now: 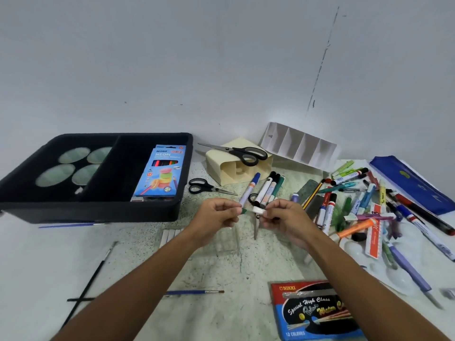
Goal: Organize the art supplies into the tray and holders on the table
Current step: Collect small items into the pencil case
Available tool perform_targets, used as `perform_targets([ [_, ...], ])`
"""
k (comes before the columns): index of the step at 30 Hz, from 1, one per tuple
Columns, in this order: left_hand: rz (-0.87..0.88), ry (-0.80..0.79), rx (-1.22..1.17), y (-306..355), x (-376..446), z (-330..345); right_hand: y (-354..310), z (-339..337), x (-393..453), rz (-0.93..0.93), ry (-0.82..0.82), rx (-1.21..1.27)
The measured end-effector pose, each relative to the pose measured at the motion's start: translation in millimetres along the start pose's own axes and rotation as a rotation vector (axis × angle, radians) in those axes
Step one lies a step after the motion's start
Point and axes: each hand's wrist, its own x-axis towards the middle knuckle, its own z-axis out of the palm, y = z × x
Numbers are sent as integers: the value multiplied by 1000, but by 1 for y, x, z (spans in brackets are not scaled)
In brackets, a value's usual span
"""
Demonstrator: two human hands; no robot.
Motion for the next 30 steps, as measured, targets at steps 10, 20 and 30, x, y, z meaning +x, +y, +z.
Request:
perform_targets([
  [10, -160, 188, -184, 6, -44, -45, 8, 75, 3, 171, -116, -5],
  [20, -120, 296, -51, -2, -67, -85, 19, 110, 6, 308, -204, 80],
  [30, -66, 214, 39, 0, -72, -95, 25, 123, 1, 168, -208, -198],
])
